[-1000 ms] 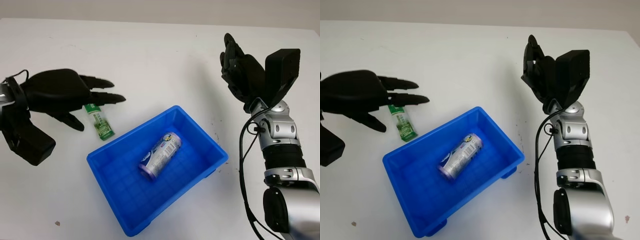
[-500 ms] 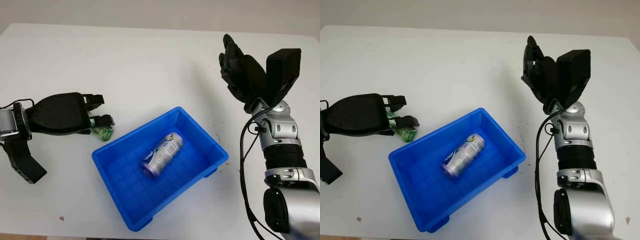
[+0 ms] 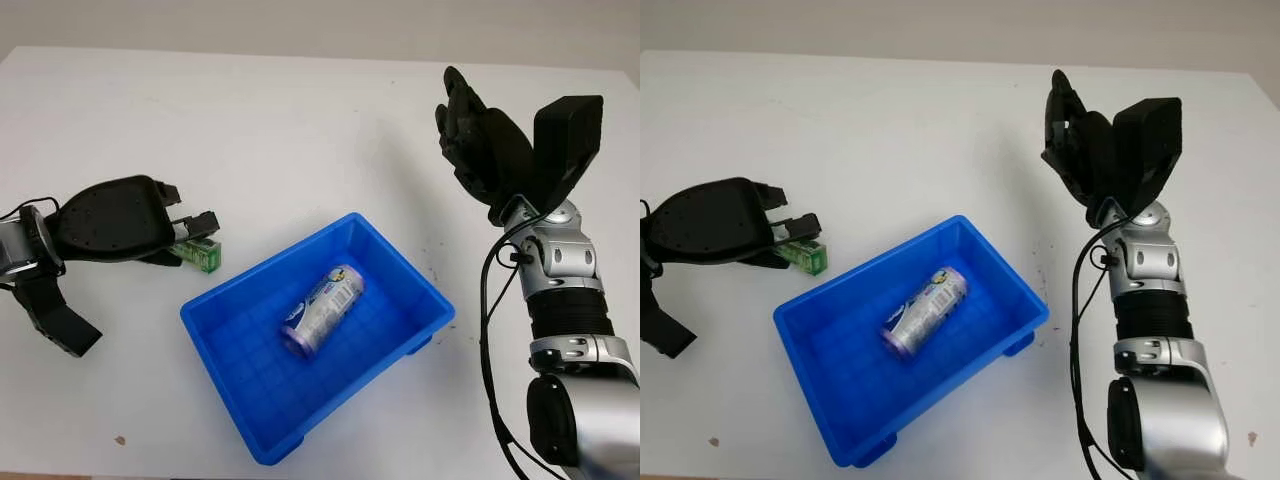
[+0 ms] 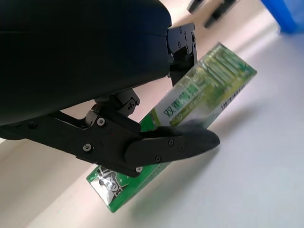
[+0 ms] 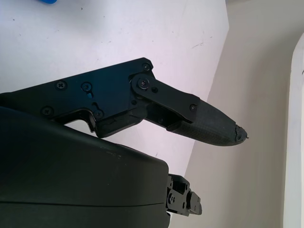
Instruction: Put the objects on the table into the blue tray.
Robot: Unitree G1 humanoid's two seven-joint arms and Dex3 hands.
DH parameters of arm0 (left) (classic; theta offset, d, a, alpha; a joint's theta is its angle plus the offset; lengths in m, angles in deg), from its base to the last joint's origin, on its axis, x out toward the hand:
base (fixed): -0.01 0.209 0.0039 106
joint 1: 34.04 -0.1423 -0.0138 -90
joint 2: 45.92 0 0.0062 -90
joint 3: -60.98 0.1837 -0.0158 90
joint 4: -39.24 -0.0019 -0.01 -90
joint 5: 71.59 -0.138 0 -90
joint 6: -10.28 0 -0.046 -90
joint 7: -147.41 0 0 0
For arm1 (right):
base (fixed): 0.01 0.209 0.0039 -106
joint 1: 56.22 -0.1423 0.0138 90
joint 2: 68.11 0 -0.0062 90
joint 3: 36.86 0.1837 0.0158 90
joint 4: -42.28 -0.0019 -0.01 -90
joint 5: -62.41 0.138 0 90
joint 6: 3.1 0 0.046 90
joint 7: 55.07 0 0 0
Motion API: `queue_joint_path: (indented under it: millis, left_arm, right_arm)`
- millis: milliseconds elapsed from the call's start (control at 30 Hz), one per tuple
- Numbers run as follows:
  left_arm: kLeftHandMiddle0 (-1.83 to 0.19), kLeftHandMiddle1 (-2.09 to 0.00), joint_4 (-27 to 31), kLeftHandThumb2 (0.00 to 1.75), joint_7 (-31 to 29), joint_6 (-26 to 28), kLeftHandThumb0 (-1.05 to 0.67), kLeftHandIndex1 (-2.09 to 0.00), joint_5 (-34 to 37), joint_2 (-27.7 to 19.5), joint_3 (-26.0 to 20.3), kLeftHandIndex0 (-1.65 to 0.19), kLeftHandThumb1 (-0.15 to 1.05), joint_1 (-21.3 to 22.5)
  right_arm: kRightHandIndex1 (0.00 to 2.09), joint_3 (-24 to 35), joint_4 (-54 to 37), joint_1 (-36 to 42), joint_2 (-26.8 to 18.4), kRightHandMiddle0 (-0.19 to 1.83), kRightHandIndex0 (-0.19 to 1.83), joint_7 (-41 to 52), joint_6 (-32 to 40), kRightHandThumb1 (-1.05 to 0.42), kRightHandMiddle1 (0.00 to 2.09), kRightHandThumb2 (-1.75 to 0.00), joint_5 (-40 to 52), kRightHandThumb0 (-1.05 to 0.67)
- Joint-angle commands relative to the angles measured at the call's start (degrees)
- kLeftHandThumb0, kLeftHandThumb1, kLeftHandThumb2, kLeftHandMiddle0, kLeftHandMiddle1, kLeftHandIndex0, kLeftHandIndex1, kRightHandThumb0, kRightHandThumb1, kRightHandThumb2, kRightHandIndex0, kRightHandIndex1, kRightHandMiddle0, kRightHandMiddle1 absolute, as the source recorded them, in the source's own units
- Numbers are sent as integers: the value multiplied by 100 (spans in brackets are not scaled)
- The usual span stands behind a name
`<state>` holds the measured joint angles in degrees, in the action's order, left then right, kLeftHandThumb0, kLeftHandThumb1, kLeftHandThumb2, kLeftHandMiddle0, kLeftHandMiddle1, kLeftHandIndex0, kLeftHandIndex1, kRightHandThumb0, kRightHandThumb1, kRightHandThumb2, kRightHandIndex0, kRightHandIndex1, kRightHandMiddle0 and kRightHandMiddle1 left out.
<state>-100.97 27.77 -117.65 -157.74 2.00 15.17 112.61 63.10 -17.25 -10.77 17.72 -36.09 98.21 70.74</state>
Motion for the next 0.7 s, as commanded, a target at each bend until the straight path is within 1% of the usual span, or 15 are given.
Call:
queue_joint_path:
  millis: [0,33,67,100,133,233,300,367,467,500,533,567,600,633,667]
  left_arm:
    - [-81,-209,66,50,-69,111,-43,-209,363,-9,-320,-26,105,334]
    - [-77,-209,85,43,-219,86,-43,-209,661,22,-512,-24,105,416]
    - [-74,-209,112,40,-348,65,-43,-209,886,39,-647,-24,105,462]
    - [-71,-209,177,41,-632,-55,-44,-209,1275,69,-869,-25,105,535]
    - [-70,-209,258,44,-875,-199,-45,-209,1636,101,-1066,-26,105,598]
    - [-68,-209,594,46,-1432,-419,-46,-209,2385,177,-1509,-28,105,630]
    - [-79,-209,976,42,-1888,-561,-47,-209,2931,255,-1832,-41,105,583]
    - [-88,-209,1452,37,-2487,-627,-46,-209,3510,327,-2149,-51,105,454]
    - [-98,-209,2282,42,-3630,-557,-48,-209,4506,432,-2586,-69,105,116]
    - [-99,-209,2739,44,-4336,-387,-47,-209,5150,426,-2710,-66,105,-103]
    - [-97,-209,3246,46,-5118,-58,-45,-209,5928,426,-2822,-59,105,-351]
    - [-94,-209,3620,46,-5690,215,-45,-209,6466,433,-2925,-51,105,-535]
    - [-93,-209,4240,46,-6378,904,-45,-209,7162,424,-3047,-47,105,-787]
    - [-87,-209,4681,44,-6833,1430,-45,-209,7583,433,-3167,-38,105,-961]
    - [-85,-209,5253,43,-7360,2184,-45,-209,8146,402,-3267,-34,105,-1130]
  right_arm:
    - [0,35,47,24,-50,-19,-19,13,-93,-105,0,-84,30,-73]
    - [0,35,44,27,-50,-19,-19,12,-97,-105,0,-84,27,-73]
    - [0,35,40,29,-50,-19,-19,12,-101,-105,0,-84,26,-73]
    - [0,34,36,33,-51,-19,-19,15,-107,-105,0,-84,26,-73]
    - [0,32,29,36,-51,-19,-19,15,-105,-105,0,-83,25,-74]
    - [0,30,19,39,-49,-19,-19,18,-91,-105,0,-83,27,-74]
    - [0,27,22,39,-43,-19,-19,17,-83,-105,0,-83,27,-73]
    - [0,25,28,35,-27,-19,-19,-2,-84,-105,0,-83,24,-73]
    - [0,8,20,35,-26,-19,-19,-2,-59,-105,0,-83,16,-72]
    - [0,2,9,38,-28,-19,-19,-19,-40,-105,0,-83,4,-72]
    - [0,1,-8,45,-27,-19,-19,-31,-27,-105,0,-83,1,-72]
    - [0,2,-21,51,-26,-19,-19,-39,-20,-105,0,-83,0,-72]
    - [0,-2,-35,58,-27,-19,-19,-42,-20,-105,0,-82,-5,-72]
    - [0,-6,-44,63,-28,-19,-19,-41,-21,-105,0,-83,-8,-72]
    - [0,-15,-38,59,-30,-19,-19,-39,-18,-105,0,-83,-15,-72]
